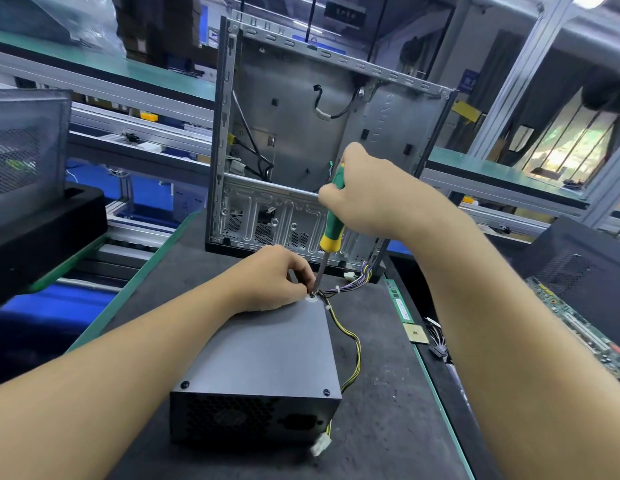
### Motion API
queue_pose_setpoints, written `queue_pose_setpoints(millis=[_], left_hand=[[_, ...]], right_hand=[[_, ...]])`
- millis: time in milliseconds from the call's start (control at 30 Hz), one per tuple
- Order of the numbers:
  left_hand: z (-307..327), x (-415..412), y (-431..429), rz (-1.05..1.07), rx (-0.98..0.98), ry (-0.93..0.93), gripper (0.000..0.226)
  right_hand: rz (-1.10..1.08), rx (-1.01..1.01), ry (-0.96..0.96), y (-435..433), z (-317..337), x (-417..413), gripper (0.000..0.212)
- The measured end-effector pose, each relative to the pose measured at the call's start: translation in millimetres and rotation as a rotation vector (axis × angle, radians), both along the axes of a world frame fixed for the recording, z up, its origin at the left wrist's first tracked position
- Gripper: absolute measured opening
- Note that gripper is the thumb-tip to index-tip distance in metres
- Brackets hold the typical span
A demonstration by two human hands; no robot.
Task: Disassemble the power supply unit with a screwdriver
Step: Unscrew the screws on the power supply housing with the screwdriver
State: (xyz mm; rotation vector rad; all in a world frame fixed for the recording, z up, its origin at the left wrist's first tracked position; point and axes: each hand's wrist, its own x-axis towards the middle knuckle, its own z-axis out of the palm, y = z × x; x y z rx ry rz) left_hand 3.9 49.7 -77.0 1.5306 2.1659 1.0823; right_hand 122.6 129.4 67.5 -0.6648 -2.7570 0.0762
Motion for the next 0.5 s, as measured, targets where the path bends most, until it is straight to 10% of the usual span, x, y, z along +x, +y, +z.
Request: queue_pose_setpoints(millis=[133, 500], left_hand=[[-0.4, -0.8, 0.6, 0.006, -0.003, -0.001, 0.022], [-1.7, -1.7, 0.8, -0.010, -0.008, 0.006, 0.020]], right_hand=[[-0.133, 0.176, 0.127, 1.0, -10.8, -4.2, 0.052], [0.137, -0.192, 0.099, 2.8, -0.9, 1.7, 0.023]])
